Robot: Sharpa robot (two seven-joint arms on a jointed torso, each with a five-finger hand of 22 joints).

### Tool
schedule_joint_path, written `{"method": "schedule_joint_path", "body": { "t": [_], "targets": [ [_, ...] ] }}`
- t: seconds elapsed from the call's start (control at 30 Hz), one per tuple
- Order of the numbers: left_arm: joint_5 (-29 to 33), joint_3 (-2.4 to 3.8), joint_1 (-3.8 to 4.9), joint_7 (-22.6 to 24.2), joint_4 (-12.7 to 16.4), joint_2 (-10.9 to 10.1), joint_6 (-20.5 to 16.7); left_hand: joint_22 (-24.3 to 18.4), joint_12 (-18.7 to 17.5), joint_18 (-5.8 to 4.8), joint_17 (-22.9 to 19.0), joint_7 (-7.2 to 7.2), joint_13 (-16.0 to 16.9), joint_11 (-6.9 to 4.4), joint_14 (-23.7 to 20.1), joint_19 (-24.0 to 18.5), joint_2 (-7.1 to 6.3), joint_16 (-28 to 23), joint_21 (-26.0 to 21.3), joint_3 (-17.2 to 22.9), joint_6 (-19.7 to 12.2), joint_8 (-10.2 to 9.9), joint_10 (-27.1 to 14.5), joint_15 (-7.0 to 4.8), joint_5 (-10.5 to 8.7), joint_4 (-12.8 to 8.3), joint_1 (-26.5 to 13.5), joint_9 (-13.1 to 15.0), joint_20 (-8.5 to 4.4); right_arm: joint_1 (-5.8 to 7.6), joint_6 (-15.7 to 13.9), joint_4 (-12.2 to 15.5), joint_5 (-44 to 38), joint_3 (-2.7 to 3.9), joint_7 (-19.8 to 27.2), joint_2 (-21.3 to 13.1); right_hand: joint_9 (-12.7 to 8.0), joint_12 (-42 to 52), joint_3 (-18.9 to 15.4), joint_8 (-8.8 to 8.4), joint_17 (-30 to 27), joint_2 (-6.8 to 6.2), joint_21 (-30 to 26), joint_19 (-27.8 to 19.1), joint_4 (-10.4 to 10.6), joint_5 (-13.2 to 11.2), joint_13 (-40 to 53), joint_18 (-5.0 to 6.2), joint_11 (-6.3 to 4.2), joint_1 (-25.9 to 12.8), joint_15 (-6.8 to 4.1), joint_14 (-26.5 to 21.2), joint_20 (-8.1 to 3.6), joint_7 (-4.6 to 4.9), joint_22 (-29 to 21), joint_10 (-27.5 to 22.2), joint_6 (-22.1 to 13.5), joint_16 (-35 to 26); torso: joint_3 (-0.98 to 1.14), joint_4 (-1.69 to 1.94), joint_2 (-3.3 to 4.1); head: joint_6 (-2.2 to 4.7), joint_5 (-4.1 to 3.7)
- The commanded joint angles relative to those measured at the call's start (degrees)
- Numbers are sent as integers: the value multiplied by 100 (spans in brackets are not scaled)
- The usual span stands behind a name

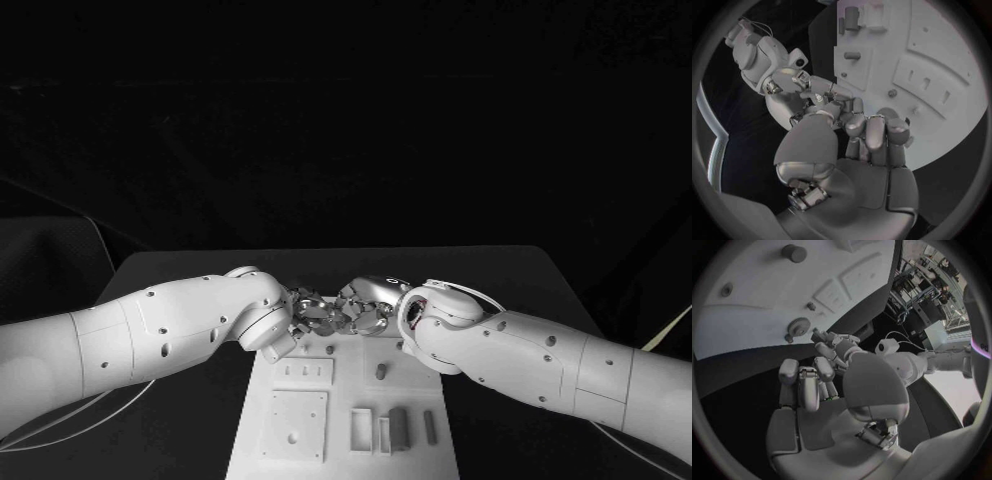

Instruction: Assemble the parts on the task board

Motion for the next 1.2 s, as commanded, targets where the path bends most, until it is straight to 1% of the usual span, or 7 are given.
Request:
{"method": "schedule_joint_path", "body": {
  "t": [0.03, 0.4, 0.5, 0.63, 0.77, 0.9, 1.2],
  "targets": [
    [107, 6, 4, 108, 3, 18, -41, -9, -22, 317, -8, 115, -5, -4, 24, 4, 352, 25, 219, 733, 43, 65, 65, -25, -22, -667, 425, 18, -2, -4, 62, 25, -56, -1, 39, 10, -7, 25, 29, 8, 164, -34, 437, 28, -6, 37, -6, 76, -42, 12, -15, 14, -5, 246, -5, 9, 290, 168, 0, 1, -1, -7, 0],
    [114, 6, 4, 151, -9, 19, -131, 9, -5, 316, 0, 79, -2, -14, 44, -1, 361, 60, 284, 1127, 231, 165, 120, -27, -13, -737, 595, 50, -6, -4, 74, -3, -56, -1, 33, 10, -6, 26, 30, 9, 144, -35, 438, 30, -5, 38, -7, 76, -43, 11, -15, -1, -5, 246, -5, 11, 295, 162, -1, -1, 1, -13, 0],
    [114, 5, 4, 152, -16, 17, -176, 16, -1, 316, 3, 64, -1, -16, 51, -1, 354, 70, 303, 1195, 302, 201, 134, -28, -12, -743, 615, 66, -6, -4, 48, -7, -55, -1, 25, 6, -16, 25, 18, -15, 113, -85, 440, 37, 0, 32, -12, 76, -44, -12, -16, -19, -4, 252, -6, 16, 272, 154, -1, -4, 0, -18, -3],
    [114, 5, 4, 174, -37, 19, -272, 32, 3, 314, 10, 28, -1, -17, 61, -3, 333, 91, 343, 1328, 462, 281, 155, -27, -28, -744, 641, 104, -6, -4, 37, -11, -31, -1, 27, 1, -76, 0, -17, -160, 42, -222, 429, 46, 31, 20, -40, 76, -38, -108, -13, -63, 2, 276, -17, -6, 87, 124, 1, -3, -1, -21, -3],
    [114, 5, 4, 184, -49, 18, -308, 36, 3, 314, 12, 18, 0, -17, 62, -4, 326, 96, 353, 1356, 503, 301, 159, -26, -32, -743, 642, 114, -5, -3, 31, -16, -12, -2, 27, -2, -120, -21, -37, -266, 0, -283, 419, 47, 45, 13, -57, 76, -31, -164, -9, -97, 4, 292, -25, -37, -68, 103, 0, -1, 0, -24, -5],
    [114, 5, 3, 185, -49, 10, -298, 44, 5, 313, 16, -1, 1, -16, 65, -5, 315, 105, 372, 1405, 579, 339, 167, -26, -38, -741, 642, 135, -5, -3, 22, -21, 3, -2, 34, -7, -205, -63, -70, -461, -38, -356, 383, 20, 45, 4, -87, 76, -11, -236, -1, -146, 8, 322, -46, -124, -405, 72, 1, -2, 0, -27, -6],
    [123, 5, 3, 194, -46, 11, -230, 47, 7, 313, 18, -9, 1, -16, 67, -5, 311, 110, 380, 1424, 608, 354, 171, -26, -38, -742, 643, 143, -5, -3, 29, -100, 10, -2, 25, -22, -247, -86, -94, -540, -61, -388, 361, -4, 43, 1, -100, 75, 3, -270, 4, -182, 11, 334, -58, -179, -584, 56, 0, -3, 1, -29, -11]
  ]
}}
